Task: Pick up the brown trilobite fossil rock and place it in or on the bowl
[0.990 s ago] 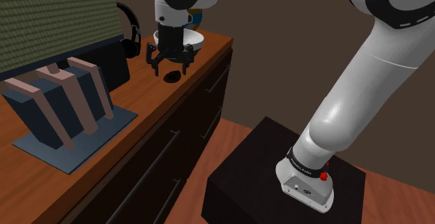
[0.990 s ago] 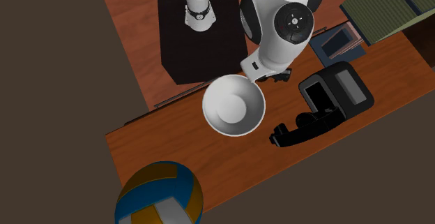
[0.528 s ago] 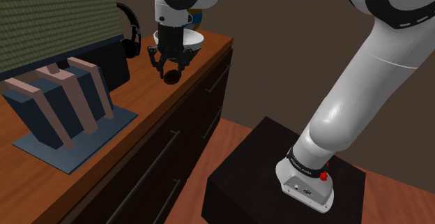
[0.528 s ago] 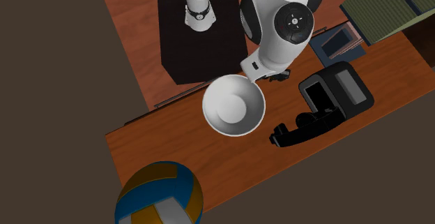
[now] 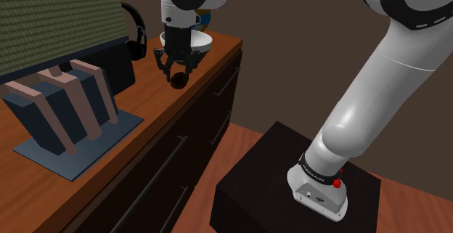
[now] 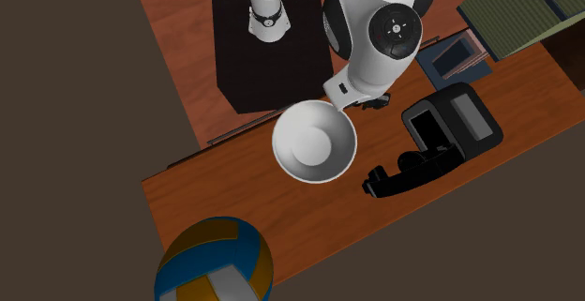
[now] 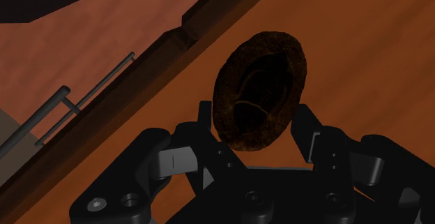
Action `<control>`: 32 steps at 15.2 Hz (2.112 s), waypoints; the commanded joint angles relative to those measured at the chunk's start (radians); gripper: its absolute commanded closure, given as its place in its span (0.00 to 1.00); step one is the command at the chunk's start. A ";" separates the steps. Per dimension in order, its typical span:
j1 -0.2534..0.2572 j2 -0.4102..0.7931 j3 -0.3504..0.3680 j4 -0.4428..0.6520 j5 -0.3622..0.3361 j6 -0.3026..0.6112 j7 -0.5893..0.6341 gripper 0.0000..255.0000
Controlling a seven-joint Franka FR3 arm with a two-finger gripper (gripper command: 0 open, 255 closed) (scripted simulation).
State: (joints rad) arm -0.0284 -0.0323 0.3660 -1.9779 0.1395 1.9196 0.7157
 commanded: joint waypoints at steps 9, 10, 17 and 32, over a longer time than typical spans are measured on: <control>-0.003 -0.016 -0.004 0.103 0.001 -0.118 0.009 1.00; -0.003 -0.017 -0.004 0.115 0.001 -0.132 0.010 1.00; -0.004 -0.016 -0.006 0.211 -0.002 -0.225 0.020 1.00; -0.003 0.027 -0.003 0.452 -0.018 -0.425 0.052 1.00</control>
State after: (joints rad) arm -0.0308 -0.0085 0.3632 -1.5392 0.1227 1.5063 0.7665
